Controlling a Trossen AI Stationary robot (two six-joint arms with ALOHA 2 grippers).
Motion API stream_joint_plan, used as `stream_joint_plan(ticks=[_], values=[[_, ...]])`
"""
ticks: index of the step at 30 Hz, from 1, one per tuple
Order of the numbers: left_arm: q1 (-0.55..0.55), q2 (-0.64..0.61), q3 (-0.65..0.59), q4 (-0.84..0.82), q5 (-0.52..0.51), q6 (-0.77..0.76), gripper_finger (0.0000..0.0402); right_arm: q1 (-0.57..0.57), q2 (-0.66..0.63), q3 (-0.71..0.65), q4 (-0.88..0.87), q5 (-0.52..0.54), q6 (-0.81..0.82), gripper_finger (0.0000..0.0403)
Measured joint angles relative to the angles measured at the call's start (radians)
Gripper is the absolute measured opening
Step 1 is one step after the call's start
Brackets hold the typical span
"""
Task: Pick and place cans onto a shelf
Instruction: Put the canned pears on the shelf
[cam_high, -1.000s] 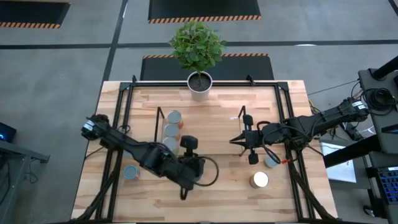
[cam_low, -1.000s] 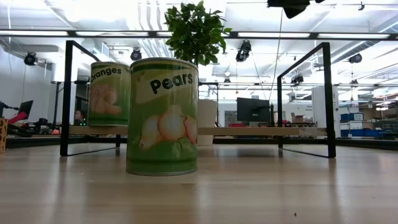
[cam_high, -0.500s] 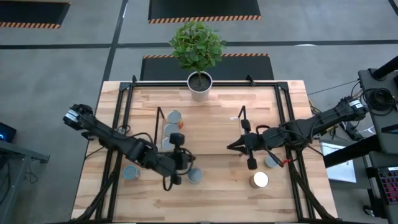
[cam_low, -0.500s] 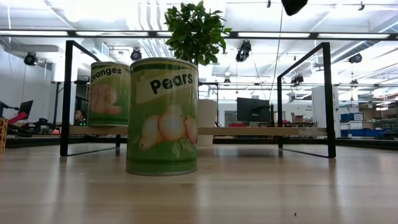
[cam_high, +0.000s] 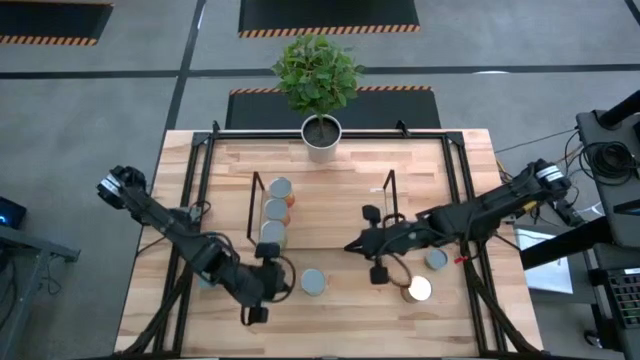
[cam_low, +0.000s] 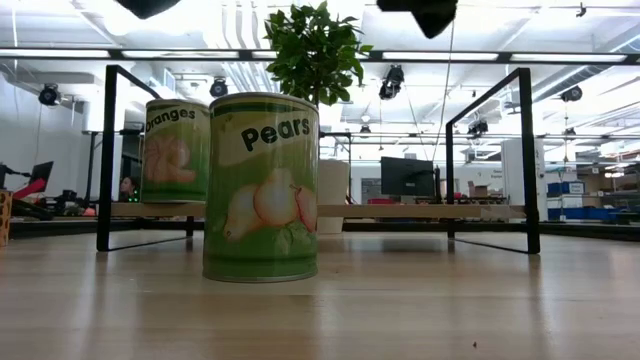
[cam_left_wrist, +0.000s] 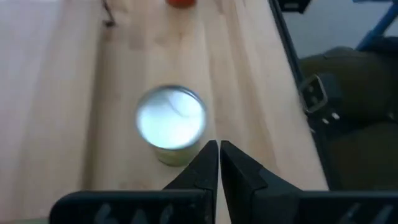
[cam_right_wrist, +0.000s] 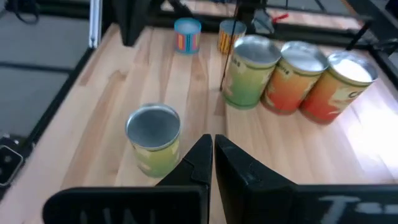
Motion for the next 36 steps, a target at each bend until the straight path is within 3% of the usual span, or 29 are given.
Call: stream_joint_plan(ticks=[8,25,30,36], values=[[-0.040,0.047,0.000,0.022,-0.015,-0.043,0.0000,0.013,0.188,0.199,-0.229,-0.009,0.021,0.0009],[-0.058,0.208,0.001,0.097,-0.023,-0.144,0.0000,0.055,0.442,0.251,-0.212,-0.036,0.031,0.0019],[-0.058,0.229,0.001,0.097,-0.025,-0.163,0.0000,0.055,0.472,0.254,-0.186,-0.036,0.062,0.0073],[-0.058,0.231,0.001,0.091,-0.060,-0.163,0.0000,0.055,0.503,0.254,-0.118,-0.034,0.057,0.0188]])
